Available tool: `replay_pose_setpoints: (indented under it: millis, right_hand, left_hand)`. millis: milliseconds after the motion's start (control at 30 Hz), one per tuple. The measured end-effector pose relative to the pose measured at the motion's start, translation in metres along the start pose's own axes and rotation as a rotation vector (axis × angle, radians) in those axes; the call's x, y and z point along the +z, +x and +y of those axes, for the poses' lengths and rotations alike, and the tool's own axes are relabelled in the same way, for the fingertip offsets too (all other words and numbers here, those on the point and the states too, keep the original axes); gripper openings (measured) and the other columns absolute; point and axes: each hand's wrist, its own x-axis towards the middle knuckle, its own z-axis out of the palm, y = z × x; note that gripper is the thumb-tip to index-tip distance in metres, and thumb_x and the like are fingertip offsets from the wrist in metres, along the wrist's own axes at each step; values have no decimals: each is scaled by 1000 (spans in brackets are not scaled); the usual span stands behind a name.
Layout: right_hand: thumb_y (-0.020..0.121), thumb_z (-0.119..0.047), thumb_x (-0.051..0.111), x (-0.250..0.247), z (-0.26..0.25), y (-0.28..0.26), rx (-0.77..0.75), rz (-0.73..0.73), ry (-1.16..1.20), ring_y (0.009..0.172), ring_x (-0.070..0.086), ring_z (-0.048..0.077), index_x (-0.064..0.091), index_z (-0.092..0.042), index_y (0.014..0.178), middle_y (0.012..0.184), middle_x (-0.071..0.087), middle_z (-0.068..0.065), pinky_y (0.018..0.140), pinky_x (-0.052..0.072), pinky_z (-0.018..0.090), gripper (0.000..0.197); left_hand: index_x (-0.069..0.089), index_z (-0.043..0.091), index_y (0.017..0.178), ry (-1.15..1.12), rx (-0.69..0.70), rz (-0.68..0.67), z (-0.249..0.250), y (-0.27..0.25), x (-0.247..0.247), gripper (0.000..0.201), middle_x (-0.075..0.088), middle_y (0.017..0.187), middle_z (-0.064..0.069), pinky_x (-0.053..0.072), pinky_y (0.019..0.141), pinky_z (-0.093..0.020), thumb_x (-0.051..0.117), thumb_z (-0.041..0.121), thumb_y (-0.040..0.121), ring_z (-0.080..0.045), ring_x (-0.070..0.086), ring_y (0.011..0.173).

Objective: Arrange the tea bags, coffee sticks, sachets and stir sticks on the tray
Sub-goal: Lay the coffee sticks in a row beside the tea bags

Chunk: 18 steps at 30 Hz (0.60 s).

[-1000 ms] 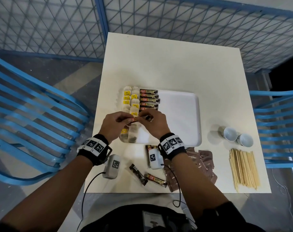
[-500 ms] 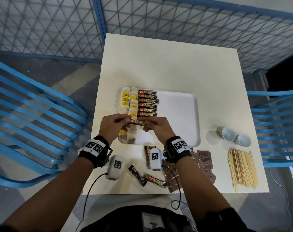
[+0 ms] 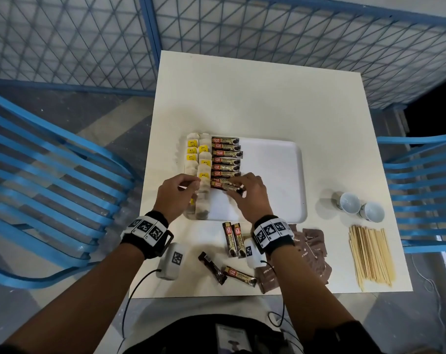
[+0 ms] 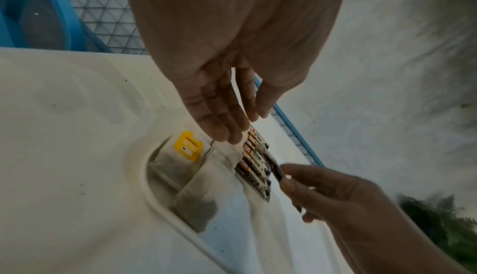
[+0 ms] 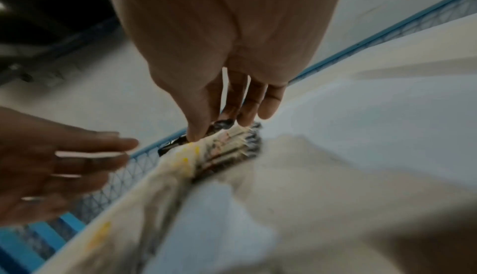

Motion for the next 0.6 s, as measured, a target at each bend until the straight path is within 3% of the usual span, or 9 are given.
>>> replay_pose_setpoints:
  millis: [100,167,367,600]
  right_hand:
    - [83,-27,79,7,12,-10,35,9,-73,99,51,23,73,-20,103,103,65,-1,89,44,41,22]
    - [82,-31,79,13,12,-14,33,12,-157,101,50,23,75,-23,102,104,64,-2,88,42,41,22]
    - [80,-29,76,25,5,-11,35,23,-289,102,52,28,76,-22,99,102,63,3,86,42,43,20]
    - [79,-24,72,30,-2,-3,85,-5,-287,105,53,29,73,-22,99,105,65,1,88,37,42,21]
  left_hand:
    - [74,20,98,143,81,-57,-8,-4,-1,9,75,83,8,55,68,-22,66,18,97,-7,71,72]
    - [74,22,96,219,139,-103,-12,-9,0,9,74,82,11,53,70,-17,67,17,96,0,68,72]
    - [73,30,90,289,148,-184,-22,-20,8,14,72,83,15,51,70,-20,68,17,95,-4,67,75]
    - [74,27,93,321,152,-227,-27,-25,11,10,72,84,15,48,70,-21,68,19,95,-4,64,77]
